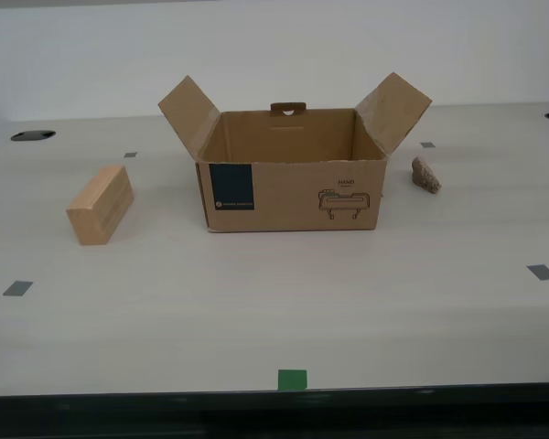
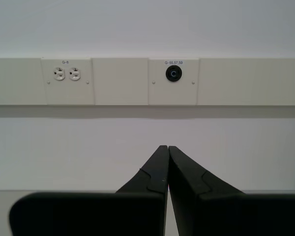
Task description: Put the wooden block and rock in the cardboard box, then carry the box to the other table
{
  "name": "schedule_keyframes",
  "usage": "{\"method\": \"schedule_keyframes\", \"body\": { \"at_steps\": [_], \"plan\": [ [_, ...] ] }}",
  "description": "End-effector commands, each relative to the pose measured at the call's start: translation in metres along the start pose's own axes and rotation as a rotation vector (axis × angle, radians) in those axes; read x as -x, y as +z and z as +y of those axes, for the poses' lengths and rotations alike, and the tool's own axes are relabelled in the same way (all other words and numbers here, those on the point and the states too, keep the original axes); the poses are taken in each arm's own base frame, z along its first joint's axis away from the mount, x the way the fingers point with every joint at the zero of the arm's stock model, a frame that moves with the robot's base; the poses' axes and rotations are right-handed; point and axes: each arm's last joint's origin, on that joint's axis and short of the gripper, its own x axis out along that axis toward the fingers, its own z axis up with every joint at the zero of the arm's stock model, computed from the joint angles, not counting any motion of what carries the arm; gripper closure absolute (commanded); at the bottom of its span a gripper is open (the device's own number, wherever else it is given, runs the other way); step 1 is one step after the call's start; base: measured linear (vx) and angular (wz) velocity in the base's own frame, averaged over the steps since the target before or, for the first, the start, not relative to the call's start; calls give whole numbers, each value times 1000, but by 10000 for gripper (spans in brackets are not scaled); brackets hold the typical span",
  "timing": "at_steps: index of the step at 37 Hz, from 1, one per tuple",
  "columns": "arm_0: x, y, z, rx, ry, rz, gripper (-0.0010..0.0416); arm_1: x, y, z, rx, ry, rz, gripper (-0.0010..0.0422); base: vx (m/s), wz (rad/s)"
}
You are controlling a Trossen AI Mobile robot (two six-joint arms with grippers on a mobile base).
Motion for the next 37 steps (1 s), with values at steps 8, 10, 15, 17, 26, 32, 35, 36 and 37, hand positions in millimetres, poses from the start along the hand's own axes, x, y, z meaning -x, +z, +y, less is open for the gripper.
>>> {"method": "schedule_keyframes", "body": {
  "at_steps": [8,10,15,17,26,32,35,36,37],
  "plan": [
    [0,0,0,-1,3,3,406,0,0,0,-3,3,1,412,0,0],
    [0,0,0,-1,3,3,406,0,0,0,-3,3,1,412,0,0],
    [0,0,0,-1,3,3,406,0,0,0,-3,3,3,412,0,0],
    [0,0,0,-1,3,3,405,0,0,0,-3,3,3,412,0,0],
    [0,0,0,-1,3,3,405,0,0,0,-3,3,3,412,0,0],
    [0,0,0,-1,3,3,406,0,0,0,-3,3,3,412,0,0],
    [0,0,0,-1,3,3,405,0,0,0,-3,3,3,412,0,0],
    [0,0,0,-1,3,3,406,0,0,0,-3,3,3,412,0,0],
    [0,0,0,-1,3,3,406,0,0,0,-3,3,3,412,0,0]
  ]
}}
